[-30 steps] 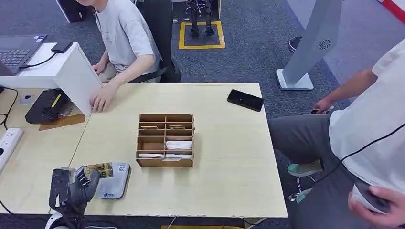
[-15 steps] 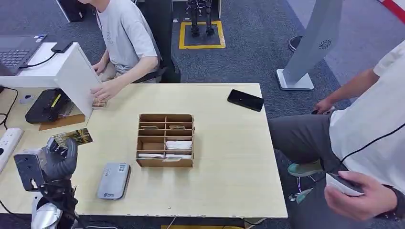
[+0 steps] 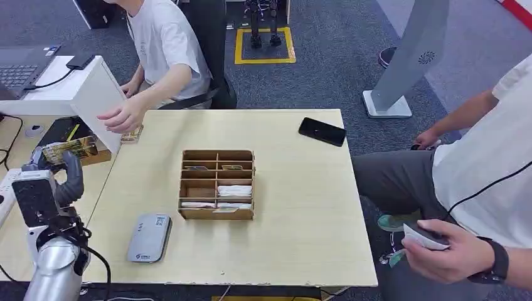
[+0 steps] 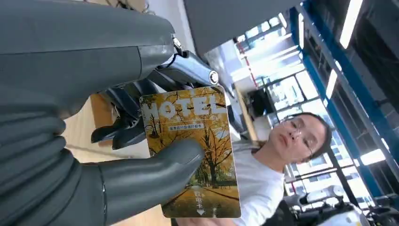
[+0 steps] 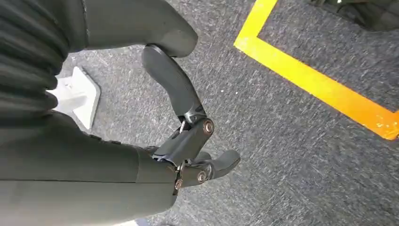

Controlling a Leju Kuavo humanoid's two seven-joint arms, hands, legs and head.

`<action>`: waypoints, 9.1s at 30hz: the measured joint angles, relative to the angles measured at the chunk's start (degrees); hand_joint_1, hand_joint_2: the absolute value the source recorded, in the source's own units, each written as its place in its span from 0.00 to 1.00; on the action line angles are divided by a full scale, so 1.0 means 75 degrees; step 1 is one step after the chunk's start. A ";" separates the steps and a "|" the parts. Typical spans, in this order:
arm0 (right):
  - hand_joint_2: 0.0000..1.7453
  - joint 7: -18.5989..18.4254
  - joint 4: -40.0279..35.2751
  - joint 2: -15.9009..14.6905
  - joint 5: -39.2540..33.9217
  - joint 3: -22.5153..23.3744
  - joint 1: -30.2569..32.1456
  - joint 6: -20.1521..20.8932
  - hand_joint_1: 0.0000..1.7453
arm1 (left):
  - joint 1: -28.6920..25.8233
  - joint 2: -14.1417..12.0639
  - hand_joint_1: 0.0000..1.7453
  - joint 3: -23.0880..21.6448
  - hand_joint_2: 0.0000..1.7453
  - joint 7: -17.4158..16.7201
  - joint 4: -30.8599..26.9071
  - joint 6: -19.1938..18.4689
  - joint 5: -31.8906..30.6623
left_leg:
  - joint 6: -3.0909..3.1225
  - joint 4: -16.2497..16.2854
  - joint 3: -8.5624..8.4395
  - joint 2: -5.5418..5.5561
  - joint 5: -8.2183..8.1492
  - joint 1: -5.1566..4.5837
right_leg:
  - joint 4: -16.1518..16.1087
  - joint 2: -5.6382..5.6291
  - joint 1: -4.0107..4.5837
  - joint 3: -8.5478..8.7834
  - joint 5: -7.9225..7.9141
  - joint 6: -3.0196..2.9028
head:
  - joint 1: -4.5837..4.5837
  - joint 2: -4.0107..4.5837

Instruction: Pass the card to the sensor for recognition and then transmit it.

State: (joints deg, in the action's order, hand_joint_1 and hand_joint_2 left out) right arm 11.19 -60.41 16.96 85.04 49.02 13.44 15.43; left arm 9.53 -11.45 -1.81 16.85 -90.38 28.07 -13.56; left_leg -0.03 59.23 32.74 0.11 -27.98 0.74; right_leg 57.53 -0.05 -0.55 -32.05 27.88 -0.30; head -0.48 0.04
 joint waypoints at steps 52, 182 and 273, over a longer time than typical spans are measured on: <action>1.00 -0.0851 0.0472 -0.0688 -0.1730 -0.1734 0.0345 -0.0414 0.00 | 0.0611 -0.0052 1.00 -0.0003 1.00 -0.0507 0.1186 0.0236 -0.0783 | 0.0000 0.0001 0.0001 -0.0012 0.0000 0.0000 | 0.0000 -0.0012 0.0000 -0.0009 -0.0001 -0.0001 | 0.0000 0.0000; 1.00 -0.3654 0.0370 -0.4083 -0.9002 -0.9255 0.1064 -0.3442 0.00 | 0.0633 0.0061 0.00 -0.0015 1.00 -0.0367 0.1302 0.0276 -0.0908 | 0.0000 0.0002 0.0005 -0.0016 -0.0001 -0.0001 | 0.0000 -0.0016 -0.0001 -0.0014 -0.0003 -0.0003 | 0.0000 0.0000; 1.00 -0.4033 0.0283 -0.4928 -1.0701 -1.1502 0.0420 -0.4188 0.00 | -0.0993 -0.2089 0.00 -0.4138 1.00 -0.0574 -0.0140 -0.0563 -0.5865 | 0.0010 0.0001 0.0006 -0.0042 -0.0023 -0.0014 | 0.0001 -0.0042 -0.0020 -0.0020 0.0006 0.0010 | -0.0003 0.0000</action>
State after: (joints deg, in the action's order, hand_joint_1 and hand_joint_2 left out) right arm -19.06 -58.29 -20.00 4.79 -37.24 16.58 -15.98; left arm 2.08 -27.12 -32.85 12.55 -91.43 23.85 -57.55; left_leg 0.04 59.24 32.79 -0.21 -28.15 0.63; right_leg 57.54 -0.36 -0.71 -32.21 27.92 -0.22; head -0.50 0.04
